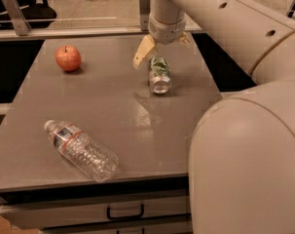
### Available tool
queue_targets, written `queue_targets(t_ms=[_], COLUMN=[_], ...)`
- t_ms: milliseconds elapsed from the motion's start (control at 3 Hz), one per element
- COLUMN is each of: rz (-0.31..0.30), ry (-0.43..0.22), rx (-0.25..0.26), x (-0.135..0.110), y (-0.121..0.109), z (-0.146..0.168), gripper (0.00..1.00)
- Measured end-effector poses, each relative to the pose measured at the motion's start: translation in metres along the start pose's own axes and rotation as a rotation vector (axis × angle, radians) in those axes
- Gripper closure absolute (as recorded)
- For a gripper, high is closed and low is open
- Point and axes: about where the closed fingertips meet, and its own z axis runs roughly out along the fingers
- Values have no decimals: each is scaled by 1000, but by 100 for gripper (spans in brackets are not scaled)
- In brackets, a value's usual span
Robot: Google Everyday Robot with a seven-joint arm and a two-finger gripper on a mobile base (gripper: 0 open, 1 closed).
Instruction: Place green can upright
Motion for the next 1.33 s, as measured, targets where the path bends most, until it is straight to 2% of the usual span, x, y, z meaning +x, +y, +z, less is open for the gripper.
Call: queue_targets(t_ms=[333,1000,1333], rz=[76,164,176], ry=[31,58,47], rx=[-12,-24,-34], x=[0,7,9], y=[14,24,25], z=[12,23,23], gripper=[0,41,65])
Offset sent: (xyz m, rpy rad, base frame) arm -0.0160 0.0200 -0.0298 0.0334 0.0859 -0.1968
